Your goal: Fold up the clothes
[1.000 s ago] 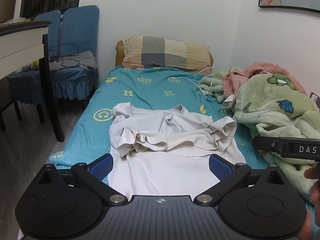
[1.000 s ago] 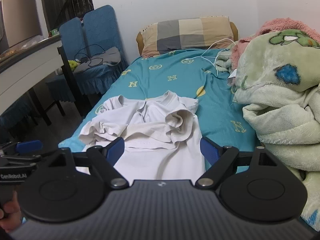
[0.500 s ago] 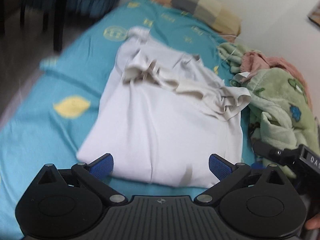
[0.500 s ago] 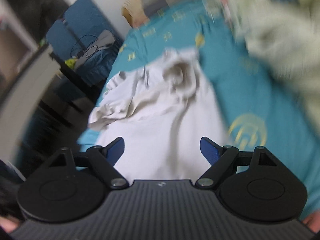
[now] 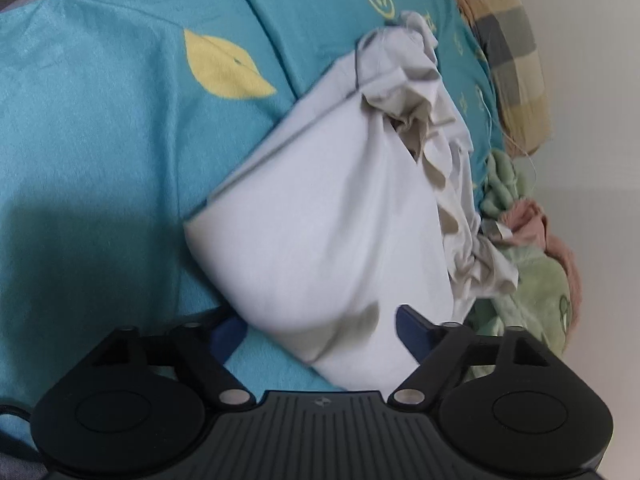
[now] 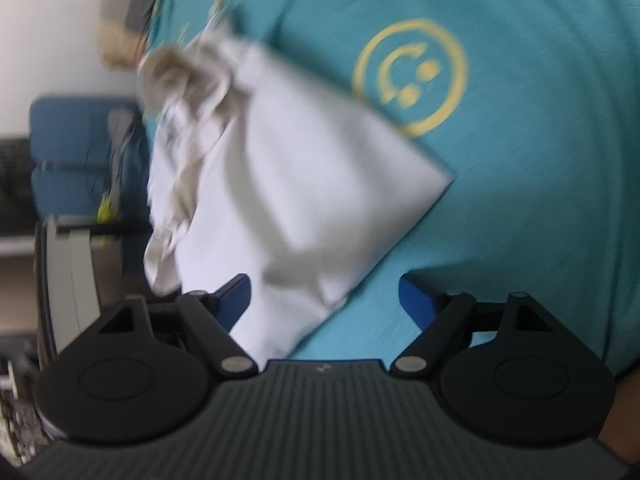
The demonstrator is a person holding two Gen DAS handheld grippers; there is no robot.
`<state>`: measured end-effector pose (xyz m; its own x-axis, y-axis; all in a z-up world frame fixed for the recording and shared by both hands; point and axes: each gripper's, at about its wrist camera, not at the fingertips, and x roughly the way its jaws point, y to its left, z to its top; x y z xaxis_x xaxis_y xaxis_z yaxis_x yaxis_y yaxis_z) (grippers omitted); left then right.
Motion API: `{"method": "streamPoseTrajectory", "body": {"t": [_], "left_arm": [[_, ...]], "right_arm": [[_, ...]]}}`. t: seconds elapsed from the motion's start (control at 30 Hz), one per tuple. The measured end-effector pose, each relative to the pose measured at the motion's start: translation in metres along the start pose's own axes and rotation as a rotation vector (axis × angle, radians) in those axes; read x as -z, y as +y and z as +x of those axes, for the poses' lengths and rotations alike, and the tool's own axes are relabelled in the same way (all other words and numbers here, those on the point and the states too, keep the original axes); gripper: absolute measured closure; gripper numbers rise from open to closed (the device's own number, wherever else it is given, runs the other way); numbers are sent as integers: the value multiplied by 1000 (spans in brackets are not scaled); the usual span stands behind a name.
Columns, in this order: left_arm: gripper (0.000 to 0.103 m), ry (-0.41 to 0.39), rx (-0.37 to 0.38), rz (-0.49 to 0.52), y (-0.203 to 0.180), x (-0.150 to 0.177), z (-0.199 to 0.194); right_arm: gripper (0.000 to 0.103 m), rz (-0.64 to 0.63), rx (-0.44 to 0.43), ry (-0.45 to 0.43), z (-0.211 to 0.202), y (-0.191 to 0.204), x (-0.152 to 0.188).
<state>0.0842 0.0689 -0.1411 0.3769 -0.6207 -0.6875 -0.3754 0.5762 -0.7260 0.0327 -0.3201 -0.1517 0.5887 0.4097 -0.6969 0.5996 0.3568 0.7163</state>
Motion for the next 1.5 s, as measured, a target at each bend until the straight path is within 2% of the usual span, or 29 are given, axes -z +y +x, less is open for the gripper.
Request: {"method": "streamPoseTrajectory", "body": {"t": [0.03,0.1,0.13,0.2,0.23,0.27,0.33,0.53,0.7,0.97,1.13,1.27,1.5], "left_arm": [[43,-11,-2,-4,0,-2,1],[54,-27,-15,6,-1,-4,2],[59,-35,-23,13,-2,-4,2],[68,-54,-12,29,-6,-3,0],[77,-63,-4,37,-9,-2,-2],[81,-73,4,45,-11,-1,-4],[89,-97,28,64,-17,-2,-11],[91,-178,82,157,-61,12,-60],[92,-197,91,158,-82,38,-114],[92,-151,90,139,-59,106,-188],[92,-126,92,130,-46,137,-213],[91,-118,86,123,-56,124,-203],[90,-138,55,74,-90,59,-147]], "right_arm": [[29,3,1,-25,-1,0,-2],[51,-5,19,-69,0,1,-7],[58,-6,26,-79,2,1,-8],[84,-8,40,-95,6,1,-10],[87,-16,32,-105,5,3,-11],[91,-25,21,-115,3,5,-11],[93,-44,0,-134,-1,9,-12],[94,-157,-108,-212,-47,43,-1],[94,-209,-174,-250,-91,62,15],[94,-205,-204,-253,-157,41,63],[94,-196,-208,-259,-189,22,92],[94,-182,-201,-256,-183,23,85],[94,-145,-170,-240,-134,57,37]]}}
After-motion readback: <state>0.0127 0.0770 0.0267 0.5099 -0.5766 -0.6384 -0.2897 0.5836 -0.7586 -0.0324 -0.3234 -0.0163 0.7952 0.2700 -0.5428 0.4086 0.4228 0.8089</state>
